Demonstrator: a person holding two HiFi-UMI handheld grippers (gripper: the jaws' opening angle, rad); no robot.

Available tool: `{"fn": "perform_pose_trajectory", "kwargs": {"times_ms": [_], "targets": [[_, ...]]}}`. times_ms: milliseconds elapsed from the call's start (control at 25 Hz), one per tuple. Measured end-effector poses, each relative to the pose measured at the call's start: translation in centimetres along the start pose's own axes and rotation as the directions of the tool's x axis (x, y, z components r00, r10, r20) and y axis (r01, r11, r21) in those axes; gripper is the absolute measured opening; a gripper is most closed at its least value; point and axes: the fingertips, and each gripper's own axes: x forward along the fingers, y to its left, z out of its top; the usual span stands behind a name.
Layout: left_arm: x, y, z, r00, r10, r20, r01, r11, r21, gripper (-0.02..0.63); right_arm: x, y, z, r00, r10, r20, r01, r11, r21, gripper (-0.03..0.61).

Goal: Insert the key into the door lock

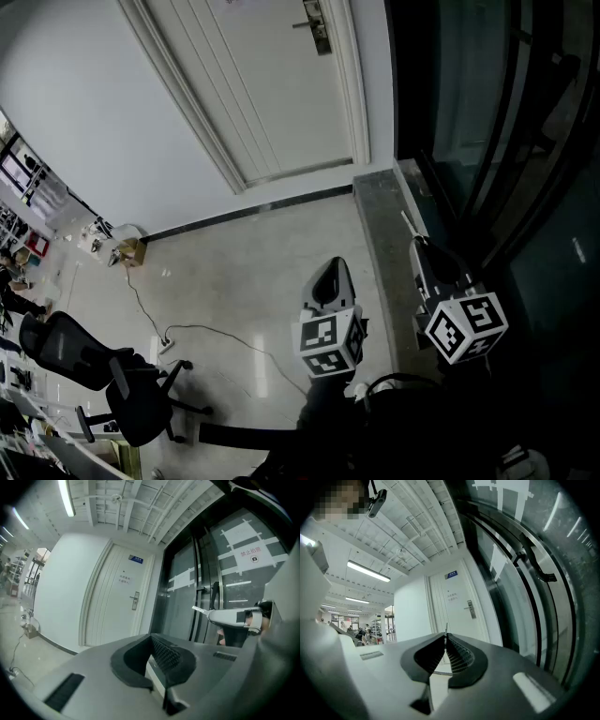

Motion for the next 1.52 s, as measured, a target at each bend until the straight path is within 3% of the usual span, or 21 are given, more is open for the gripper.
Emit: {"fn": "perform_pose_trajectory", "kwargs": {"times_ms": [720, 1080, 1520], "targets": [[-1.2, 2.5, 0.1, 1.0, 0.01, -0.011, -0.011, 1.0, -0.015, 0.002, 0.7, 1.5, -0.3, 1.0, -0.017, 0.007, 0.017, 1.0, 0.0, 0.012], [-1.8, 5.6, -0.1, 1.0, 0.017, -0.013, -0.018, 0.998, -0.066, 0.002, 2.0, 3.3, -1.4, 0.999, -0.042, 0.01, 0.042, 0.999, -0.02, 0.012], [4.4, 7.0, -1.2, 0.998, 0.023, -0.05, -0.027, 0.996, -0.091, 0.002, 7.5, 0.1, -1.9, 0.999, -0.04, -0.004, 0.04, 0.999, -0.028, 0.012]]}}
